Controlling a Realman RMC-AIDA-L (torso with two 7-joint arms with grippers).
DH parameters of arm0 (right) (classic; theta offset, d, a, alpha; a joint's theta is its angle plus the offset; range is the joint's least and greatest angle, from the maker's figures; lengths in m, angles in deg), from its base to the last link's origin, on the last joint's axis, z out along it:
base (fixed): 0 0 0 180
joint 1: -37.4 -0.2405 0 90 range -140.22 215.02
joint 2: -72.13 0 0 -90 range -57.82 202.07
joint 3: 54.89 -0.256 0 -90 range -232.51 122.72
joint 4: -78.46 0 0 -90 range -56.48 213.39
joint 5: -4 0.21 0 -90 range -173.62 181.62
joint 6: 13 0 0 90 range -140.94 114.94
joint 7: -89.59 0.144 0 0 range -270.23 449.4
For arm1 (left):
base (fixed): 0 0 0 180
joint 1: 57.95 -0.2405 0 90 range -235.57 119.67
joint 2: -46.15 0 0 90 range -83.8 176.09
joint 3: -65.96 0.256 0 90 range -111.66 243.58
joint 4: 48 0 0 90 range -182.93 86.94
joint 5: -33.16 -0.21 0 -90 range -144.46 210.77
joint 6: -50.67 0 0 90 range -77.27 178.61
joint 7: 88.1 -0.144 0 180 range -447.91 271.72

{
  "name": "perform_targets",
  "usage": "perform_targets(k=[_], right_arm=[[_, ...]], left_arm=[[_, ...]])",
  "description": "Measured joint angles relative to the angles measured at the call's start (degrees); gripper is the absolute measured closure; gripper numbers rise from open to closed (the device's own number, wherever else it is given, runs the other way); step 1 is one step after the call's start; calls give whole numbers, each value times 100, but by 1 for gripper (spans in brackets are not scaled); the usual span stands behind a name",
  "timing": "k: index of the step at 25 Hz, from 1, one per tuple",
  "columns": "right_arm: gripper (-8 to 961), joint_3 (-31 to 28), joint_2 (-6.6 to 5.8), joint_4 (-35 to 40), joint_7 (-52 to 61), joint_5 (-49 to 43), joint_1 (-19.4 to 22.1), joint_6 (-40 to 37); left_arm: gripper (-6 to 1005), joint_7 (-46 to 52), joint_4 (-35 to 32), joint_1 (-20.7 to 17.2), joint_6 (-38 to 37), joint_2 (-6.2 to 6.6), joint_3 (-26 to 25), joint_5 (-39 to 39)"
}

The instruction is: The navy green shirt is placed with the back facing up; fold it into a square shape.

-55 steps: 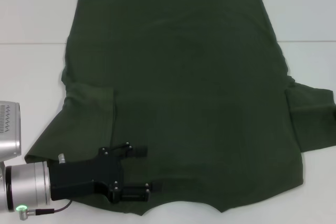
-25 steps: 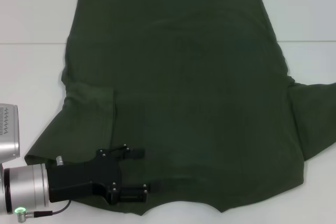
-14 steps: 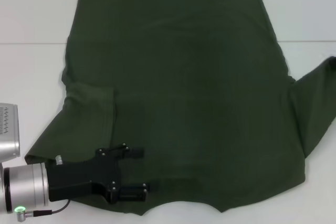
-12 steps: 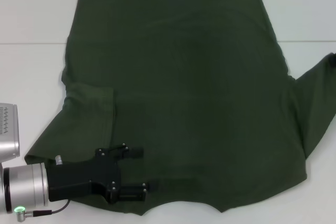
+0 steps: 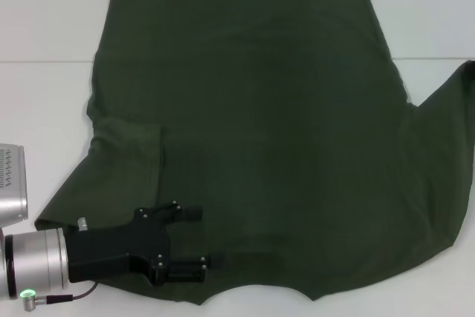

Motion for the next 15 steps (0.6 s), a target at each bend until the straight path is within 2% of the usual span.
perform_targets(k=[4,11,15], right_arm=[[911,194,69,-172,1,-7,-108,-3],[910,571,266,-588,30,-19,-482,85],[910,1190,392,-833,285,-42,-668,336]], left_arm=[[65,0,12,7,29,2,0,-11],[65,0,23,-14,54,-3,0,-29],[65,0,25,-23,55,-6,10,-33]])
